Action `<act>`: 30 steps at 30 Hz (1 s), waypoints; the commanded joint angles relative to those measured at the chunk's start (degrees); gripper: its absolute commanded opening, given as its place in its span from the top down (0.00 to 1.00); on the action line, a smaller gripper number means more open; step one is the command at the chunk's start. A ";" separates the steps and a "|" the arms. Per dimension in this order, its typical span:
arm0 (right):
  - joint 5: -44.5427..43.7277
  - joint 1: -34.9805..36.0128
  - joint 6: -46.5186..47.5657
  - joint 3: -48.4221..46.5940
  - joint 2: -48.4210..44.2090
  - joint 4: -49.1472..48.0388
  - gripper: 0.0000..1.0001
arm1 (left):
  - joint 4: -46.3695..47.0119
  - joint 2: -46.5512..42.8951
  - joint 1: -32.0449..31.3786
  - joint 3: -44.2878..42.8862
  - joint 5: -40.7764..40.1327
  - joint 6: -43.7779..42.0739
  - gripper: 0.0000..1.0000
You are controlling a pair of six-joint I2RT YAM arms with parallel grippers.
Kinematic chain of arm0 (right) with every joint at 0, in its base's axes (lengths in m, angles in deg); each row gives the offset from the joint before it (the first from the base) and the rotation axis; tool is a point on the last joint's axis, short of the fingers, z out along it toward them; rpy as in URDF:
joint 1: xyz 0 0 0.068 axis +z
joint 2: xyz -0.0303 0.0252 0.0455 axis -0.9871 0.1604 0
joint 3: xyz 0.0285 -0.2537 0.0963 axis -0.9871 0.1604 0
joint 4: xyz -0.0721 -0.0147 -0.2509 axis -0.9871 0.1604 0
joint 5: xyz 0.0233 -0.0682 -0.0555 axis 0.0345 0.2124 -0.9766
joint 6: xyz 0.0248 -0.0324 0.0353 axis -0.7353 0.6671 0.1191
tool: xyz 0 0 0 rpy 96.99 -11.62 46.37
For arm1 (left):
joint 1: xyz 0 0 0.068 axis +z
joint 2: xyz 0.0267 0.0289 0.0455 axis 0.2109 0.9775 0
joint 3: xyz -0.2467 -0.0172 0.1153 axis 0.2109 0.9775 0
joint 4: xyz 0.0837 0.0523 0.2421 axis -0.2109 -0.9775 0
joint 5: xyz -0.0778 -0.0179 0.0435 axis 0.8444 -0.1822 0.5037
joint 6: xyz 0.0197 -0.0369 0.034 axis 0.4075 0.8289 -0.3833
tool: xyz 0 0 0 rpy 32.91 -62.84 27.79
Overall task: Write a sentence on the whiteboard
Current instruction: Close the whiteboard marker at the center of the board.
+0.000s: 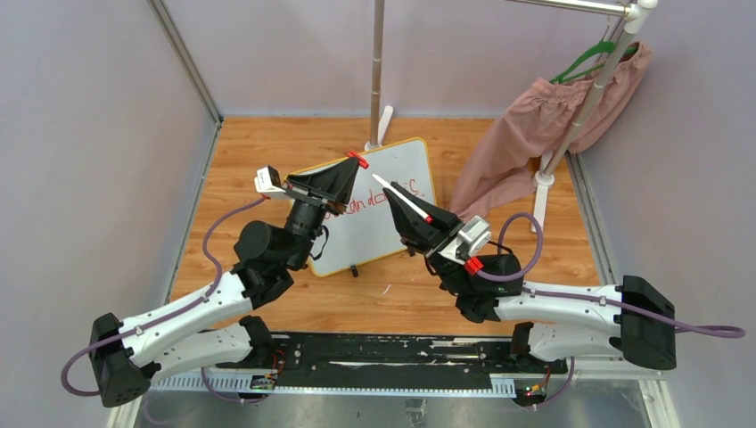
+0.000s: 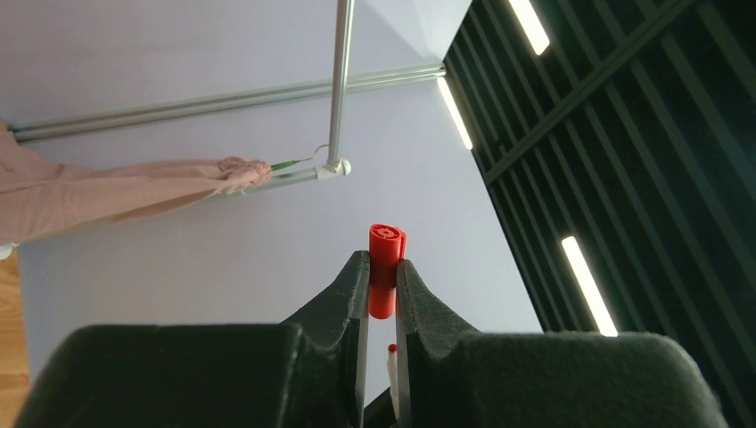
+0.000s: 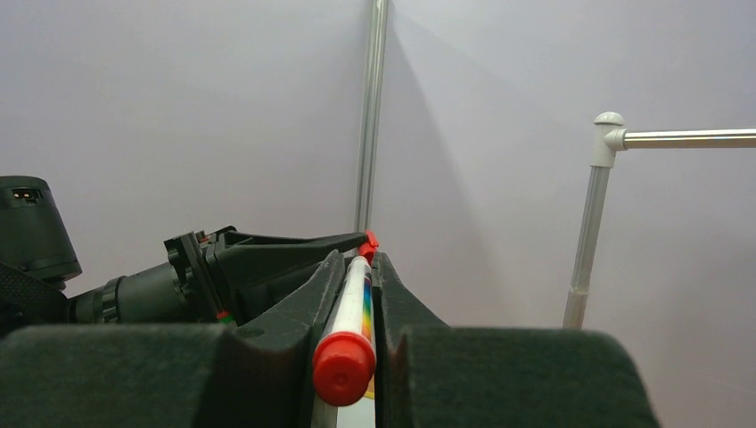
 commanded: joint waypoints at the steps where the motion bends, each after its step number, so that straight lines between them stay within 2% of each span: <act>1: -1.09 -0.09 -0.57 -2.31 0.77 -3.37 1.00 | 1.67 -1.62 0.39 -0.36 -0.62 0.08 1.00; 30: -0.61 -0.31 -1.45 -4.63 3.81 -5.64 1.00 | 1.32 -1.98 0.36 0.35 1.78 1.18 1.00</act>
